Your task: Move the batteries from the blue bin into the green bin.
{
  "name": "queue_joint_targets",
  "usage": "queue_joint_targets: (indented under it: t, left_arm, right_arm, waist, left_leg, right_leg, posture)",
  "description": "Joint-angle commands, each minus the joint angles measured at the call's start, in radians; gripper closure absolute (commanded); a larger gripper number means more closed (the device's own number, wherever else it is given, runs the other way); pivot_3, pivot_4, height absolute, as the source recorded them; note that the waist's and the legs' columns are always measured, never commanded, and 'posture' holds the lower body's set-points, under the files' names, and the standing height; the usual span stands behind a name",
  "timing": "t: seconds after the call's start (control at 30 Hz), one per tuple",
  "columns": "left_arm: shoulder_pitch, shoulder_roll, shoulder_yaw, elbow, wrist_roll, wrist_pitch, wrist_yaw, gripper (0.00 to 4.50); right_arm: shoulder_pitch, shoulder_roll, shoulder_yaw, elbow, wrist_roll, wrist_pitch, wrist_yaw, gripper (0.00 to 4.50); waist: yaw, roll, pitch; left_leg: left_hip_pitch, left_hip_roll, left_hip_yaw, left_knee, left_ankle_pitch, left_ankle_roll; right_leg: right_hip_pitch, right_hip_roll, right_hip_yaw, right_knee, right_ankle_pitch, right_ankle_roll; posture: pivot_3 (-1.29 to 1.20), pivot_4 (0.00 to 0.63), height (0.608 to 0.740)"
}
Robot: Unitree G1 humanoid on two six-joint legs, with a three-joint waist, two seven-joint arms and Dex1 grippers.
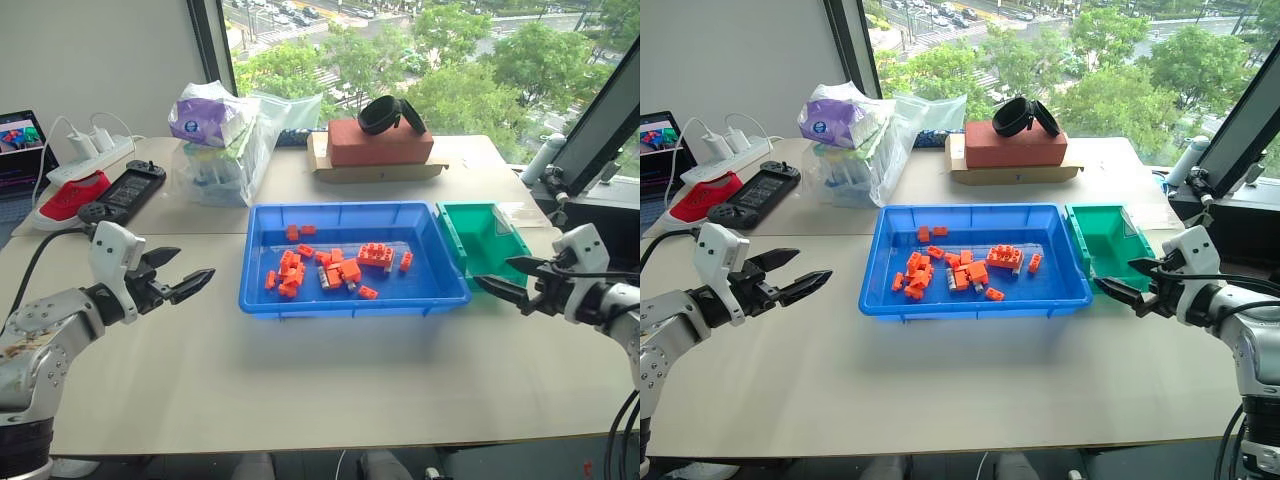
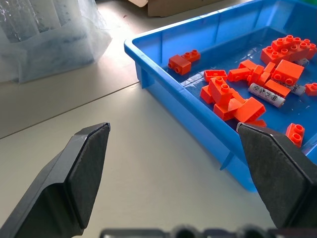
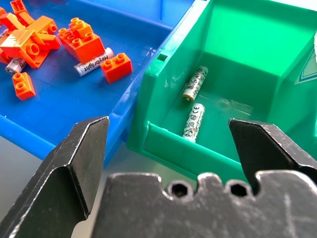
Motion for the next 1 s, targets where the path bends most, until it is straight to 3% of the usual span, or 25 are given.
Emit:
queue_joint_targets:
  t: [0.03,0.2,0.3,0.57,0.8,1.0]
  left_arm:
    - [-0.018,0.023,0.031,-0.014,-0.012,-0.020,-0.031,0.05]
    - [-0.045,0.059,0.051,-0.036,-0.071,-0.003,-0.106,0.05]
    - [-0.034,0.073,0.052,-0.054,-0.077,-0.002,-0.133,0.05]
    - [0.040,0.075,0.041,-0.145,-0.048,0.005,-0.103,0.05]
    - [0.131,0.039,0.107,-0.267,-0.128,0.035,-0.069,0.05]
    - [0.139,0.012,0.116,-0.315,-0.156,0.055,0.001,0.05]
  right_arm:
    - [-0.022,-0.012,0.001,-0.015,-0.005,-0.024,0.004,0.00]
    - [-0.110,-0.094,0.098,-0.065,-0.008,0.061,0.076,0.00]
    - [-0.266,-0.099,0.176,-0.092,0.019,0.121,0.112,0.00]
    - [-0.604,0.077,0.482,-0.016,-0.087,0.049,0.224,0.00]
    - [-0.707,0.243,0.698,0.141,-0.249,-0.129,0.311,0.00]
    - [-0.754,0.341,0.770,0.251,-0.338,-0.242,0.353,0.00]
  waist:
    - [0.000,0.000,0.000]
    - [-0.003,0.000,0.000]
    - [-0.014,0.000,0.000]
    - [-0.028,0.000,0.000]
    - [-0.024,0.000,0.000]
    - [-0.023,0.000,0.000]
  left_leg:
    - [0.000,0.000,0.000,0.000,0.000,0.000]
    - [0.000,0.000,0.000,0.000,0.000,0.000]
    - [0.000,0.000,0.000,0.000,0.000,0.000]
    - [0.000,0.000,-0.001,0.000,0.000,0.000]
    - [-0.002,0.000,-0.001,-0.001,0.000,0.000]
    - [-0.002,0.000,-0.001,0.000,0.000,0.000]
  right_leg:
    - [0.000,0.000,0.000,0.000,0.000,0.000]
    - [0.000,0.000,0.000,0.001,0.000,0.000]
    - [-0.001,0.000,0.000,0.001,0.000,0.000]
    - [-0.001,0.000,0.000,0.000,0.000,0.000]
    - [-0.003,0.000,0.000,0.001,0.000,0.000]
    - [-0.003,0.000,0.000,0.002,0.000,0.000]
  posture:
    - [0.00,0.150,0.740]
    - [0.00,0.150,0.740]
    - [0.00,0.150,0.740]
    - [0.00,0.150,0.740]
    - [0.00,0.150,0.740]
    - [0.00,0.150,0.740]
